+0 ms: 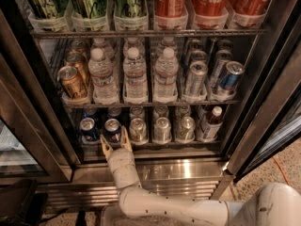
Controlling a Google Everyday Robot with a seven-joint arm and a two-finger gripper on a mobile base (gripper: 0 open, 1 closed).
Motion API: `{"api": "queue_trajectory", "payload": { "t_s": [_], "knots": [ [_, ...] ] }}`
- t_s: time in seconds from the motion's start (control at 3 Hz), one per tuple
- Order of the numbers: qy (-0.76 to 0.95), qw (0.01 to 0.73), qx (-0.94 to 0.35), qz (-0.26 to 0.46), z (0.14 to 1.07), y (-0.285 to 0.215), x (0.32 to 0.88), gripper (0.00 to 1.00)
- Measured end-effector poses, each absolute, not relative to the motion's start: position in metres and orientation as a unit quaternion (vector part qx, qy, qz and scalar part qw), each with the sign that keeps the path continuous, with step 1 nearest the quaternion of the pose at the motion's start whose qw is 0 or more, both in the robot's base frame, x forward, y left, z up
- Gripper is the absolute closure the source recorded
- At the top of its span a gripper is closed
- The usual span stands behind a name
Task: Pick pepsi can from bottom shelf of fridge
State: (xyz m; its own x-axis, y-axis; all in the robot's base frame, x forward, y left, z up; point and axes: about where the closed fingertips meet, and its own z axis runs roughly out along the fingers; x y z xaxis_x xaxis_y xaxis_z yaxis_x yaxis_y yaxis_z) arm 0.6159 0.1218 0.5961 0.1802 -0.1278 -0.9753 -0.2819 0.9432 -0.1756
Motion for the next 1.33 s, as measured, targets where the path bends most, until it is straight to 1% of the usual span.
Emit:
{"api": "queue_trajectory", "payload": {
  "t_s": [0.67, 1.0, 1.33],
  "knots": [
    [0.644, 0.747, -0.161, 0.038, 0.594, 0.117, 0.632, 0.31],
    [0.644, 0.746, -0.165, 0.041, 0.595, 0.118, 0.638, 0.50],
    [0.643, 0.742, -0.179, 0.065, 0.594, 0.123, 0.642, 0.73]
  ]
}}
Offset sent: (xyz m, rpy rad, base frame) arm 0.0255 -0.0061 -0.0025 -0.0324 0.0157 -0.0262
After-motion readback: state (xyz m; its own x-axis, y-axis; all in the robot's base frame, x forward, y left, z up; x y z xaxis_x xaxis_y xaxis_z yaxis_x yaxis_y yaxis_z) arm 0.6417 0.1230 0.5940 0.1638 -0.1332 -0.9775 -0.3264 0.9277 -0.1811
